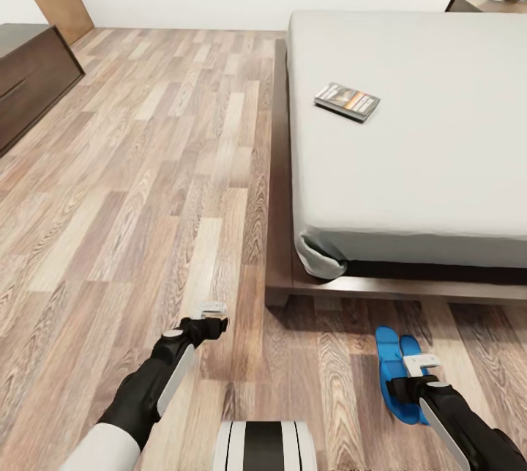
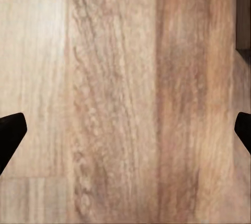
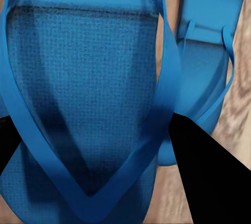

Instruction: In the bedroom, move the book from the bed onto either nightstand, and place the two sandals side by side next to the bed.

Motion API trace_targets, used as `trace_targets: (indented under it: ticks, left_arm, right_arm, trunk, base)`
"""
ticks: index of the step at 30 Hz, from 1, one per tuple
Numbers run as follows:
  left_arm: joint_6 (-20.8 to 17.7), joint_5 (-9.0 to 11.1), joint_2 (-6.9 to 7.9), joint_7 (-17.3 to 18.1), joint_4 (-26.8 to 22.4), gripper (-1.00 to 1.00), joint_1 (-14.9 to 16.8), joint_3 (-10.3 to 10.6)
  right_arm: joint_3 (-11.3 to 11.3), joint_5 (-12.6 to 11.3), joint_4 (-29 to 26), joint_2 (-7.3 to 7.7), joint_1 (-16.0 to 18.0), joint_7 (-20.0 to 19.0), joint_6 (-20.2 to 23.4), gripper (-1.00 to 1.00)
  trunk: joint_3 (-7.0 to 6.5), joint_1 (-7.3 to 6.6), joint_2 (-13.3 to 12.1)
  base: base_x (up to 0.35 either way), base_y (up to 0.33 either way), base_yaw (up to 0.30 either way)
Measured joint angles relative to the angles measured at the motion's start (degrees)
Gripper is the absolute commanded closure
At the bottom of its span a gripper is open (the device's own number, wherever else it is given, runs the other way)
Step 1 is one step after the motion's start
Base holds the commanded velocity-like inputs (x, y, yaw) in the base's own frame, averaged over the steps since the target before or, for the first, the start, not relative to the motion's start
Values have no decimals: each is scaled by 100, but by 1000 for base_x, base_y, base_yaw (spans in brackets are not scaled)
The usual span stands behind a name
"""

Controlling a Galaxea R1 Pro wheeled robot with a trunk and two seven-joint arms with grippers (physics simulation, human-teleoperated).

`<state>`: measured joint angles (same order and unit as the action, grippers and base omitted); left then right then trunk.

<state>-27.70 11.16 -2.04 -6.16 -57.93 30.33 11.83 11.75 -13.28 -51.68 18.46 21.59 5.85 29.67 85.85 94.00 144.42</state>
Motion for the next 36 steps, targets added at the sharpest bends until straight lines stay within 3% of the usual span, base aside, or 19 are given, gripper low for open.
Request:
trace_targets:
  ticks: [3, 8, 14, 21, 36]
  left_arm:
    - [-600, 9, 127, -2, -1089, -100, -385, 3]
    - [-771, 10, 154, -1, -1513, -100, -535, 4]
    - [-794, 10, 155, 3, -1580, -100, -561, 7]
    - [-801, 16, 150, 5, -1605, -100, -565, 13]
    - [-802, 17, 149, 5, -1616, -100, -565, 13]
  right_arm:
    - [0, -1, 0, -5, 0, 3, 0, 100]
    - [0, 1, 0, -1, 0, 1, -21, 100]
    - [-2, -1, 2, 4, 0, -8, -504, 100]
    - [4, 33, 120, 0, 1, -8, -1084, 100]
    - [-3, -1, 119, -1, 0, -1, -1173, 100]
  trunk:
    - [67, 8, 4]
    - [177, 21, 11]
    - [310, 36, 19]
    - [311, 36, 19]
    - [377, 44, 23]
  base:
    - [0, 0, 0]
    - [0, 0, 0]
    - [0, 0, 0]
    - [0, 0, 0]
    - [0, 0, 0]
